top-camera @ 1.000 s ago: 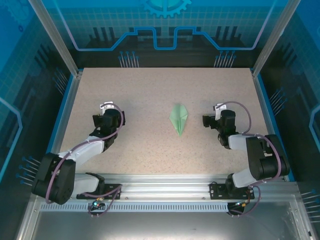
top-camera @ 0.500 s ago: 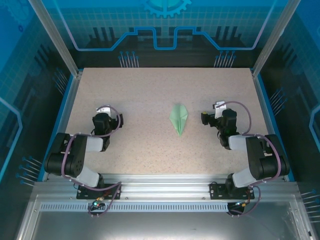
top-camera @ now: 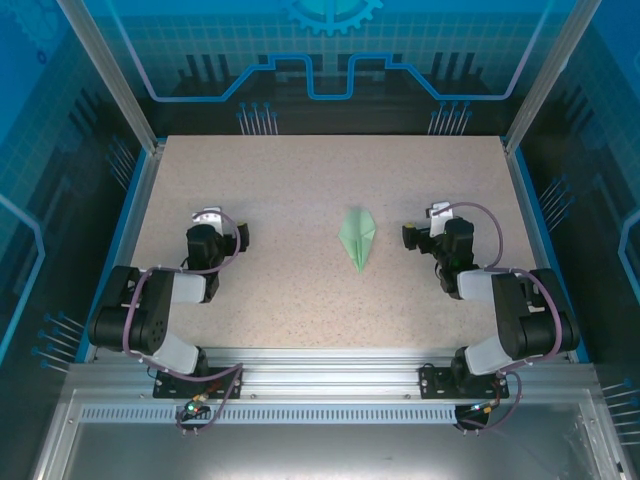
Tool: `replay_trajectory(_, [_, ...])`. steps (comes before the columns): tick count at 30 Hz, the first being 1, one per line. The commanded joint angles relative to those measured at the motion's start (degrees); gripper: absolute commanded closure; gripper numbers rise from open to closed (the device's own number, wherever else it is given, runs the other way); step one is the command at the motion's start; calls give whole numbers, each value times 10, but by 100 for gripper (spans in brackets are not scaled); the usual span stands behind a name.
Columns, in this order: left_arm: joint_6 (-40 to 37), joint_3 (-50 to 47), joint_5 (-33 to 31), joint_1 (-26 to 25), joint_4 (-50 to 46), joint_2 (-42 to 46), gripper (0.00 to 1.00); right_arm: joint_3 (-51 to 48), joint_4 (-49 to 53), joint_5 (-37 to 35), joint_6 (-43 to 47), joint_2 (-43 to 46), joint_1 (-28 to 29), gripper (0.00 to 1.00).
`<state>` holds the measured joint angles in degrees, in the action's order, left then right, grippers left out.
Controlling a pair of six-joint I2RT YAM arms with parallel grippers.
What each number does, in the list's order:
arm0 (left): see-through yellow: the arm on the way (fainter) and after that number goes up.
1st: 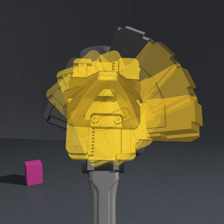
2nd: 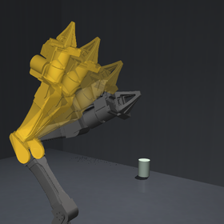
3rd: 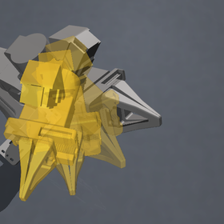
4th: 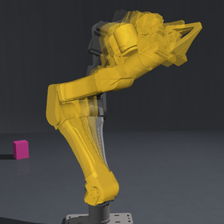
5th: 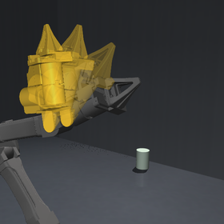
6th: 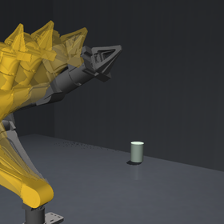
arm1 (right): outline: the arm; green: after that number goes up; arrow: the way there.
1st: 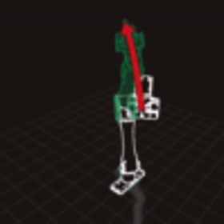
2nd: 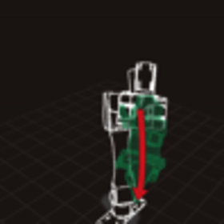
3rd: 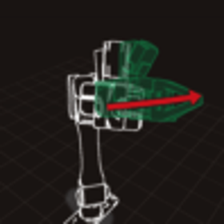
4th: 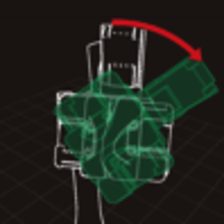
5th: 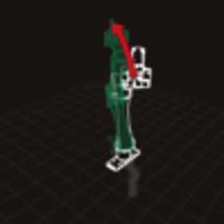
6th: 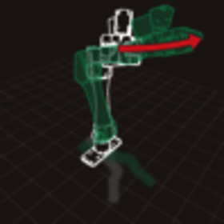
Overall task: Fold a paper plane with a square sheet of paper (pick it up from the middle)
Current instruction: Reset both arms
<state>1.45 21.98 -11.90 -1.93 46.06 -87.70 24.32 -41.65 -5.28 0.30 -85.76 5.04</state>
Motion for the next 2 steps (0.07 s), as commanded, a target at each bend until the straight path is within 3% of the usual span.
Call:
replay_trajectory(1, [-4, 8, 17, 4, 18, 3, 2, 1, -19, 9, 4, -4, -12, 1])
replay_trajectory(2, [-4, 8, 17, 4, 18, 3, 2, 1, -19, 9, 3, -4, -13, 1])
